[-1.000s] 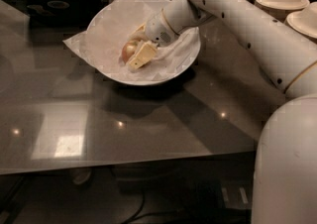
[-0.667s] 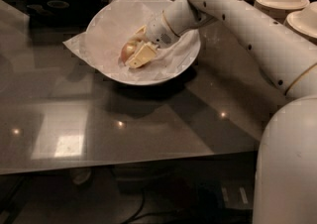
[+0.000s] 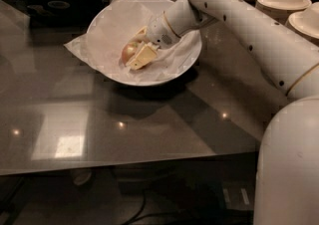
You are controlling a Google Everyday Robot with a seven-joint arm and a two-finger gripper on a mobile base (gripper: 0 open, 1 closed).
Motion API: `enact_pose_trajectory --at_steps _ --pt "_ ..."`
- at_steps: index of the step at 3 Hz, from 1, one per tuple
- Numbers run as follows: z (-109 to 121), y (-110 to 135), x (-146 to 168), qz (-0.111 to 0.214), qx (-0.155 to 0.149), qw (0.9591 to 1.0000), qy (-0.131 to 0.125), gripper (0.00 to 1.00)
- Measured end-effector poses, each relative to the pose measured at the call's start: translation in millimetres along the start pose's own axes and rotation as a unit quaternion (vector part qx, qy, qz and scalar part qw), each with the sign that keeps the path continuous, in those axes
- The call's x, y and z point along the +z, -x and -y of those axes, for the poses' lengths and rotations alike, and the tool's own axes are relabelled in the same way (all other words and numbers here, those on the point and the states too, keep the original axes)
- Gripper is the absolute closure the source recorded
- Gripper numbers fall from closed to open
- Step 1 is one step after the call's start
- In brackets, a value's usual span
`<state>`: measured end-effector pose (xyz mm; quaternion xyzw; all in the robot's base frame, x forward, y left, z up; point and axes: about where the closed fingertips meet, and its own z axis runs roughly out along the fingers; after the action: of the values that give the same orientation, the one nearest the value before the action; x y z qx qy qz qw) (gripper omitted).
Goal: Pick apple from white bowl
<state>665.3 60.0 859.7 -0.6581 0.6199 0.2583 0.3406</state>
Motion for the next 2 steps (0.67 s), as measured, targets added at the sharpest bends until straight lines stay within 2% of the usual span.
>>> enact_pose_trajectory --at_steps 1,2 --pt "-2 5 1 0.012 0.001 0.9999 0.005 1.0" --pt "-6 31 -14 0.055 -0.016 0.9983 0.006 1.0"
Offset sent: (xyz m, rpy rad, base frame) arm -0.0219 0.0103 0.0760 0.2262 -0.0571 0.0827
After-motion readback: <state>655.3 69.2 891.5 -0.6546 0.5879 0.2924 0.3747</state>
